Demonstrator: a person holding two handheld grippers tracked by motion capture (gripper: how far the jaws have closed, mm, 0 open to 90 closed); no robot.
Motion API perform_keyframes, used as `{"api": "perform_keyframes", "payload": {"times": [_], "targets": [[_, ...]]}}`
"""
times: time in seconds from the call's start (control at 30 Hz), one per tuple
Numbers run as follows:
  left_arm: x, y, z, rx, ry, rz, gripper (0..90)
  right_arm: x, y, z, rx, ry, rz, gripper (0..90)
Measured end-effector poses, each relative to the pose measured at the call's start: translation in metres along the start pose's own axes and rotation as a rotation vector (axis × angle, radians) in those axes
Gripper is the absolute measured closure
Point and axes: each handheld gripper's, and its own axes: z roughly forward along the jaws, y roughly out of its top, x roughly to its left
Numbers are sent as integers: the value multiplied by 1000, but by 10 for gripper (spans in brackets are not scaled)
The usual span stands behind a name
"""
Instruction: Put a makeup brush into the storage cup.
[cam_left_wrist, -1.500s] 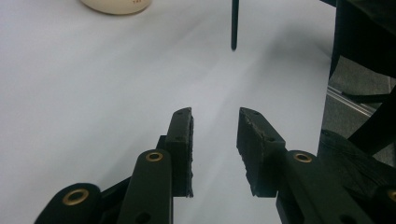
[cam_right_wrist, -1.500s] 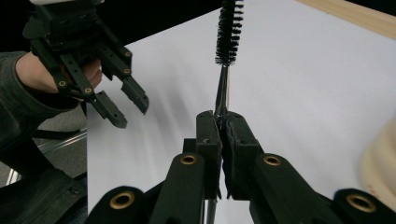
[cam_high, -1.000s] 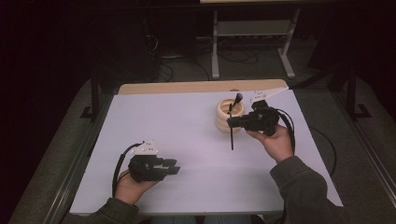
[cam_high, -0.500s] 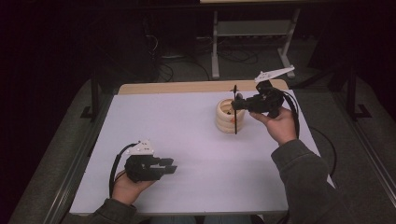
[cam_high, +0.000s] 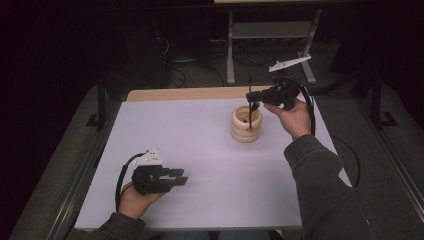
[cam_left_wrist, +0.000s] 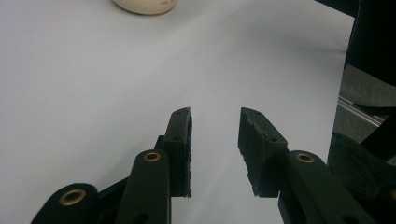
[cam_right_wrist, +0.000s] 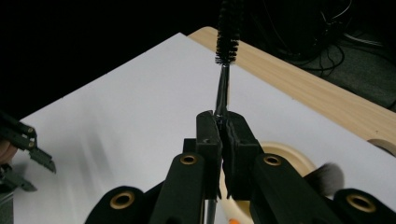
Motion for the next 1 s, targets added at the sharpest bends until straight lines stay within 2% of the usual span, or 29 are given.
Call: {"api": "perform_keyframes", "payload": {"times": [0.2,0.27,0.3,0.4,0.6,0.63,1.0], "targets": [[1,1,-1,-10,5,5,641,-9,13,1,-24,-20,9,849],[0,1,-1,-15,4,-7,641,-11,16,2,-29,-28,14,849],[2,1,-2,-2,6,9,641,-12,18,2,-31,-33,16,848],[2,1,-2,-8,5,7,639,-15,21,4,-39,-44,26,848],[2,0,-2,-9,3,6,637,-22,21,9,-40,-77,51,848],[1,0,-2,-23,2,-8,637,-24,20,10,-37,-81,49,848],[3,-1,-3,-5,11,4,621,-35,13,16,-37,-114,86,848]]}}
